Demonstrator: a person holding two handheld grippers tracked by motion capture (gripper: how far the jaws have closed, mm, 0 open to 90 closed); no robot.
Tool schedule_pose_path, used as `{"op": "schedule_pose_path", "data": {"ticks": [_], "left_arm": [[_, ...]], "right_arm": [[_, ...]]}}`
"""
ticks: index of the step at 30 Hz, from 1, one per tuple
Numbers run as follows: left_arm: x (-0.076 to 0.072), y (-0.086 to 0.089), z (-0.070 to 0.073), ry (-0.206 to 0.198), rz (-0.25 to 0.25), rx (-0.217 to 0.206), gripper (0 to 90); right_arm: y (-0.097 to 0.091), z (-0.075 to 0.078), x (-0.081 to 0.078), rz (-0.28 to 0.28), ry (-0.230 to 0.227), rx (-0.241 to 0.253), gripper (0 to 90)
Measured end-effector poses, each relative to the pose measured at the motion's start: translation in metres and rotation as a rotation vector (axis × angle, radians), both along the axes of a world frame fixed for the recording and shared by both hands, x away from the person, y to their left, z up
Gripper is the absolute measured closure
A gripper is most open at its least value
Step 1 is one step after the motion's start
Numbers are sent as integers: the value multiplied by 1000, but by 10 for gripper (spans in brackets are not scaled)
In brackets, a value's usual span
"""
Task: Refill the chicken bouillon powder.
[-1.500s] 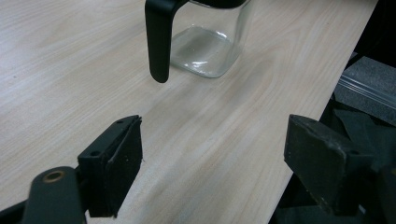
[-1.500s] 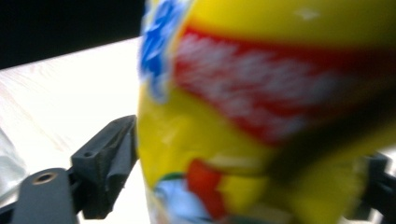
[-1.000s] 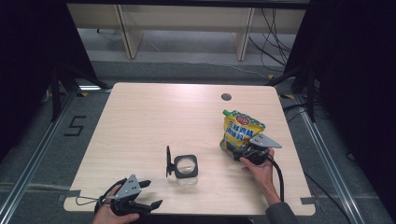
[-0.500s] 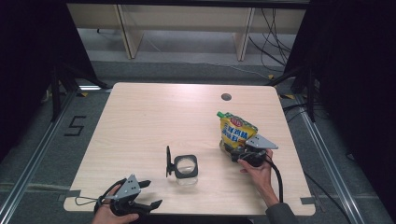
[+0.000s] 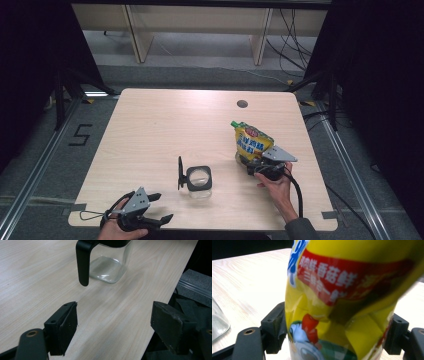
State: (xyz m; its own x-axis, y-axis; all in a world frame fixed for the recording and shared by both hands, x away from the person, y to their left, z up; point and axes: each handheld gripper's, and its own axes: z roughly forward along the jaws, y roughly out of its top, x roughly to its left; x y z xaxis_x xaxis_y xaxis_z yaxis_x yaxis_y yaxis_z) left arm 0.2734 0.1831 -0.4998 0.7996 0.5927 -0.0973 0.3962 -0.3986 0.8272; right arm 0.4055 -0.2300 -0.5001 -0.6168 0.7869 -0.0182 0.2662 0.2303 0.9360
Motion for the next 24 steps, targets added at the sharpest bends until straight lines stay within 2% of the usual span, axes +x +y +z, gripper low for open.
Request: {"op": "schedule_pose_path", "data": {"ticks": [1, 2, 3, 4, 5, 6, 7, 8, 9, 10, 11, 12, 13, 14, 15, 19, 20, 21, 23, 24], "left_arm": [[0, 1, 1, 7, -12, 7, 214], [2, 2, 1, -21, -13, 12, 214], [2, 2, 1, -21, -13, 12, 214], [1, 3, 1, -6, 6, -5, 214], [2, 5, 2, -10, 5, -5, 214], [2, 5, 2, -10, 5, -5, 214], [2, 5, 1, -6, 19, -19, 214], [3, 6, 1, -18, 8, -8, 214], [3, 6, 0, -26, 8, -16, 214], [0, 4, 0, 1, 30, -21, 214], [1, 5, 1, -6, 23, -2, 214], [1, 5, 0, -4, 20, 2, 214], [3, 5, 0, -17, 3, 5, 214], [3, 5, 0, -17, 3, 5, 214], [2, 4, 0, -3, 22, 4, 214], [2, 4, 0, -1, 17, 7, 215], [2, 4, 0, -1, 18, 5, 215], [3, 5, 0, -1, 17, 7, 215], [3, 5, 0, -4, 19, -5, 215], [3, 5, 0, -10, 17, -3, 215]], "right_arm": [[-2, 0, 3, 10, -53, -22, 242], [-2, 2, 1, 11, -51, -27, 243], [-2, 2, 1, 11, -51, -27, 243], [-3, 3, 0, 8, -57, -33, 244], [-4, 7, -6, 3, -21, -4, 245], [-5, 10, -11, 3, 8, 0, 244], [-8, 12, -9, 12, -54, -16, 245], [-9, 15, -12, 15, -36, -6, 244], [-11, 18, -13, 14, -86, -14, 245], [-10, 23, -22, 4, -52, -41, 244], [-10, 27, -24, 19, -137, -138, 244], [-9, 31, -30, 28, -149, -181, 244], [-9, 34, -37, 32, -179, -241, 244], [-9, 34, -37, 32, -179, -241, 244], [-7, 38, -52, 48, -193, -286, 245], [-1, 41, -65, 70, -222, -398, 245], [1, 41, -66, 77, -245, -436, 245], [2, 42, -68, 76, -253, -458, 245], [3, 45, -72, 75, -252, -460, 245], [4, 47, -75, 77, -269, -490, 245]]}}
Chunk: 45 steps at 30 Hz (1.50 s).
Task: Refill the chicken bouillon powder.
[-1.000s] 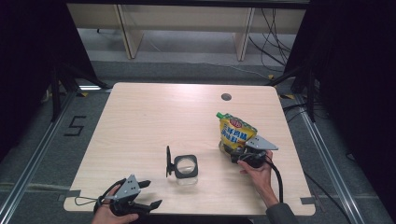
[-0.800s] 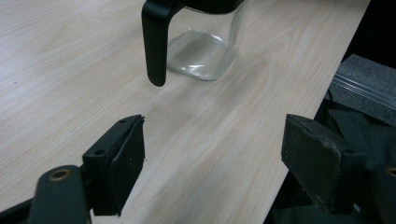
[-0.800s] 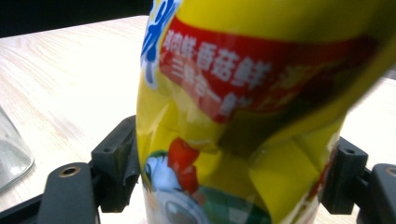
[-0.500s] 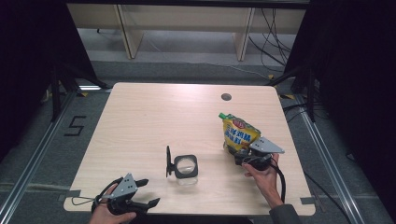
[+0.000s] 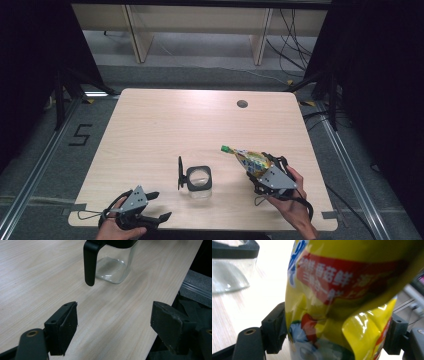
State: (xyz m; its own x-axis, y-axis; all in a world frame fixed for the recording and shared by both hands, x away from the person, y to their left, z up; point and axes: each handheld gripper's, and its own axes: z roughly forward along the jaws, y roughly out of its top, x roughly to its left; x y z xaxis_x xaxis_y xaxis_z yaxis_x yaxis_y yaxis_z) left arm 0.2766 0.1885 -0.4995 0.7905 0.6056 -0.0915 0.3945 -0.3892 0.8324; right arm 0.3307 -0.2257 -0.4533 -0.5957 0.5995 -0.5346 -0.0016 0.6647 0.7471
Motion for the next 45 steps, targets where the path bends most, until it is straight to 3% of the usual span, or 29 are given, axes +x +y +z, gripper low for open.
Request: {"op": "schedule_pose_path", "data": {"ticks": [1, 4, 8, 9, 11, 14, 17, 18, 19, 22, 23, 24, 26, 28, 30, 31, 34, 35, 39, 40, 42, 43, 44, 45], "left_arm": [[0, 0, 0, 0, 0, 0, 215], [1, 0, 0, -7, -8, 8, 215], [1, 0, 1, -4, -1, 17, 215], [1, 0, 1, -4, -1, 17, 215], [0, 1, 0, 10, 17, 18, 216], [1, 1, 0, 0, 10, 6, 216], [1, 2, 0, -2, 6, 16, 216], [2, 2, 0, -2, 10, 25, 216], [0, 1, 0, 18, 33, 10, 216], [2, 2, 0, 2, 26, 19, 216], [2, 3, 0, -5, 18, 38, 216], [1, 2, 0, 3, 32, 17, 216], [2, 3, 0, 1, 27, 18, 216], [1, 3, 0, 15, 46, -2, 216], [2, 3, -1, -4, 42, -3, 216], [2, 4, 0, -6, 35, 11, 216], [0, 2, 0, 17, 48, 2, 216], [0, 2, 0, 16, 49, 2, 216], [0, 3, 0, 10, 50, 9, 216], [2, 5, 0, -8, 33, 28, 216], [1, 4, 0, -4, 39, 11, 216], [1, 4, -1, -9, 37, 10, 216], [1, 4, -1, -3, 42, 1, 216], [1, 4, -1, -3, 42, 1, 216]], "right_arm": [[1, 2, -1, 9, -22, -37, 245], [4, 7, -8, 10, -30, -57, 245], [14, 12, -16, 35, -102, -201, 245], [14, 12, -16, 35, -102, -201, 245], [18, 13, -19, 48, -121, -240, 245], [25, 10, -21, 50, -122, -304, 245], [29, 10, -24, 45, -91, -319, 246], [30, 10, -23, 63, -108, -336, 245], [31, 11, -24, 62, -112, -351, 246], [33, 11, -27, 55, -94, -363, 246], [35, 13, -25, 87, -127, -414, 246], [36, 11, -26, 77, -118, -405, 246], [38, 12, -28, 74, -118, -419, 246], [41, 13, -30, 75, -136, -460, 246], [42, 13, -32, 58, -149, -473, 246], [44, 16, -30, 103, -195, -537, 246], [47, 14, -36, 66, -176, -516, 246], [49, 14, -37, 65, -198, -548, 247], [51, 14, -39, 65, -219, -584, 247], [53, 15, -41, 54, -223, -599, 247], [54, 15, -41, 64, -233, -617, 247], [55, 20, -40, 97, -271, -664, 247], [55, 18, -42, 66, -241, -626, 247], [55, 18, -42, 66, -241, -626, 247]]}}
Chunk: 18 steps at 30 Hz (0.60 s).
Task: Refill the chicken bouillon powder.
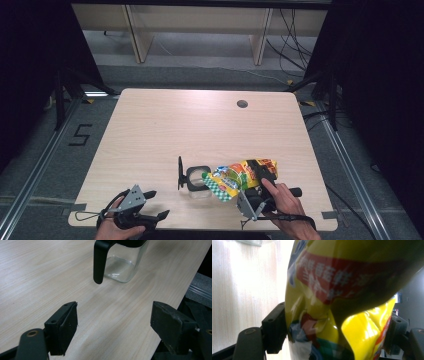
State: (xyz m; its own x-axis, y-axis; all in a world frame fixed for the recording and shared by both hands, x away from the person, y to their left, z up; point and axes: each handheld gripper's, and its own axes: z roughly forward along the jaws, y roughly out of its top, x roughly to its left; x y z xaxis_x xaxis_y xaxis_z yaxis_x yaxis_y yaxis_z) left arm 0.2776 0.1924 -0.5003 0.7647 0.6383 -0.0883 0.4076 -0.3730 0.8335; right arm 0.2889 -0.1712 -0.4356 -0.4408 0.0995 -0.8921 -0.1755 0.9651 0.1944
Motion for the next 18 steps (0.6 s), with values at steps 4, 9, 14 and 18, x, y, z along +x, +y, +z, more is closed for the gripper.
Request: {"op": "schedule_pose_path", "data": {"ticks": [4, 9, 14, 18], "left_arm": [[-1, 0, 1, 5, 0, 2, 216], [-1, 0, 0, 3, -1, -3, 216], [0, 1, 0, 12, 4, 23, 216], [-1, 1, 1, 13, 5, 21, 216]], "right_arm": [[2, -1, -1, 10, -24, -41, 247], [8, 3, 1, 69, -89, -160, 247], [12, 0, -2, 32, -101, -216, 247], [17, 1, -1, 70, -141, -291, 254]]}}
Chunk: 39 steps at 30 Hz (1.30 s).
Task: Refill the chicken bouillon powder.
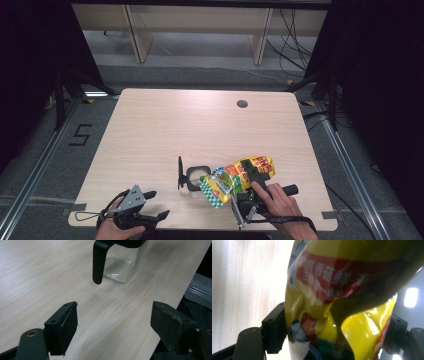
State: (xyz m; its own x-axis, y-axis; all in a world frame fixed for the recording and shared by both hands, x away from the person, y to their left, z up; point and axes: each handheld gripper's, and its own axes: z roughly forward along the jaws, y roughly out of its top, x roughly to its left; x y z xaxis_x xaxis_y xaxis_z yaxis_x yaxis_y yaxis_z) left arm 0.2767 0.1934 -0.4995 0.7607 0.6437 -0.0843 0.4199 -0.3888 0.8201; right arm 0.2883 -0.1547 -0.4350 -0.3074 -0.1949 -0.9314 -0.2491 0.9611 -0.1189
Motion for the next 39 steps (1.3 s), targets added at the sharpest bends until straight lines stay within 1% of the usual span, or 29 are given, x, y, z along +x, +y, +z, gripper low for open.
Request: {"op": "schedule_pose_path", "data": {"ticks": [1, 2, 4, 5, 7, 9, 10, 11, 14, 16, 17, 18, 19, 20, 22, 24, 25, 26, 27, 28, 29, 30, 31, 32, 33, 35, 36, 37, 39], "left_arm": [[0, -1, 0, 2, 5, -16, 216], [-1, -2, -1, 6, 7, -35, 216], [-1, -1, -1, 7, 2, -24, 216], [-1, -2, -1, 6, 2, -26, 216], [-1, -2, -1, 5, 2, -27, 216], [-1, -2, -1, 7, 5, -33, 216], [-1, -2, -1, 7, 6, -34, 215], [-1, -2, -1, 7, 5, -35, 216], [-1, -2, -1, 8, 1, -25, 216], [-1, -2, 0, 8, 1, -25, 216], [0, 0, 0, 1, 1, -1, 216], [0, 0, 0, 3, -2, -2, 216], [0, 0, 0, 3, -2, -2, 216], [0, 0, 0, 2, -1, -6, 216], [0, 0, 0, 1, 0, -1, 216], [-1, -2, -1, 5, 2, -28, 216], [-1, -1, 0, 8, 0, -24, 216], [-1, -1, 0, 3, 2, -20, 216], [0, 0, 0, -1, -2, 3, 216], [-1, -2, 0, 4, 5, -28, 216], [0, 0, 0, -3, -2, -10, 216], [0, 0, 0, -4, -1, -14, 216], [0, 0, 0, -3, -1, -11, 216], [0, 0, 0, -2, 1, -2, 216], [-1, -2, 0, 4, 5, -33, 216], [-1, -2, 0, 3, 6, -34, 216], [-1, -2, 0, 3, 6, -34, 216], [1, 0, 1, -15, -11, -1, 216], [1, 0, 1, -15, -12, -4, 216]], "right_arm": [[0, -3, -2, -31, 4, 16, 255], [1, -1, -1, -4, -5, -4, 255], [3, 0, -1, -6, -14, -30, 255], [2, -3, -2, -28, -2, 4, 256], [4, -1, 0, -2, -16, -36, 256], [4, -1, 0, -11, -28, -47, 256], [5, 0, 1, 8, -39, -63, 256], [3, -3, 0, -18, -29, -21, 256], [6, -1, -1, -11, -49, -51, 256], [7, -1, -1, -10, -58, -52, 256], [9, 2, 1, 21, -72, -100, 256], [8, 1, 1, 24, -75, -71, 256], [8, 1, 1, 24, -75, -71, 256], [9, 2, 3, 41, -79, -95, 256], [8, 2, 2, 25, -74, -82, 256], [9, 2, 2, 25, -75, -84, 256], [8, 0, 1, -8, -64, -60, 256], [8, 0, 1, -8, -64, -60, 256], [8, 0, 1, -4, -66, -58, 256], [8, 0, 1, -8, -65, -58, 256], [7, 0, 2, 15, -73, -73, 256], [7, 0, 2, 15, -73, -73, 257], [8, -3, 3, 18, -61, -33, 256], [8, -2, 5, 56, -88, -53, 256], [8, -4, 5, 43, -80, -36, 256], [6, -5, 4, 19, -72, -34, 257], [6, -5, 4, 19, -72, -34, 257], [5, -2, 4, 14, -86, -78, 256], [6, -2, 4, 15, -88, -80, 256]]}}
